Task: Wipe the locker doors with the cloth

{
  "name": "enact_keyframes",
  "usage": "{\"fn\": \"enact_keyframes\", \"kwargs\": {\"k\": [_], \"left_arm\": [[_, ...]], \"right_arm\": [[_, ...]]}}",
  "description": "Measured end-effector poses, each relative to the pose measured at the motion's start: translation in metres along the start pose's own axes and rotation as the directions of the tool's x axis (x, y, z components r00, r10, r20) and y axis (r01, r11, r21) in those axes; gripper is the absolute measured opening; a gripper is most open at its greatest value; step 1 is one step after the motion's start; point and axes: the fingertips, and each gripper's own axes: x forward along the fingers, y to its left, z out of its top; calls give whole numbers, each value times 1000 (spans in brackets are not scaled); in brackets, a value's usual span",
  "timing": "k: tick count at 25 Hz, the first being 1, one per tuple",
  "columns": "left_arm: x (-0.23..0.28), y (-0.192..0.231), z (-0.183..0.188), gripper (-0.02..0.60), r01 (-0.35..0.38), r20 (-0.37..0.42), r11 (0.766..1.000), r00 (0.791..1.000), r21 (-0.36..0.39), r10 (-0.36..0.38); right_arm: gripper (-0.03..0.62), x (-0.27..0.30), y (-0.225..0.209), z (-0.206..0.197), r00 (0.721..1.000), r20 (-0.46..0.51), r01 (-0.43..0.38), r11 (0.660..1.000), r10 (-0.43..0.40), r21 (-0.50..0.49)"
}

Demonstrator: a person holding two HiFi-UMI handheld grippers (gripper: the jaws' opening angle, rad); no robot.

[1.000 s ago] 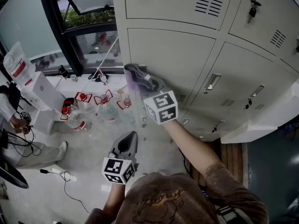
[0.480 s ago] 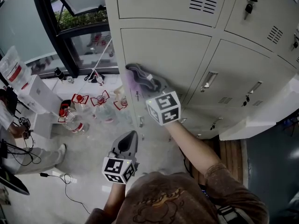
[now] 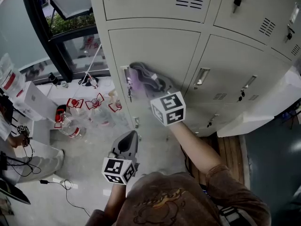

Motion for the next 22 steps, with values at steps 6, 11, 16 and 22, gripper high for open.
{"fn": "enact_keyframes", "kwargs": {"k": [6, 11, 16, 22], "left_arm": [[7, -10, -1, 0, 23, -6, 1000, 1000, 1, -23], [13, -20, -3, 0, 44, -10, 999, 999, 6, -44], [18, -30, -4, 0, 63, -16, 998, 998, 9, -63], [21, -35, -5, 0, 72, -23, 997, 997, 13, -71]], "right_arm": [[52, -18, -22, -1, 999, 1, 43, 999, -43, 11], [52, -36, -44, -3, 996, -2, 85, 996, -85, 7], [52, -58, -70, -9, 992, -8, 130, 992, -130, 7], [53, -77, -93, -9, 984, -10, 177, 984, -177, 23]]}}
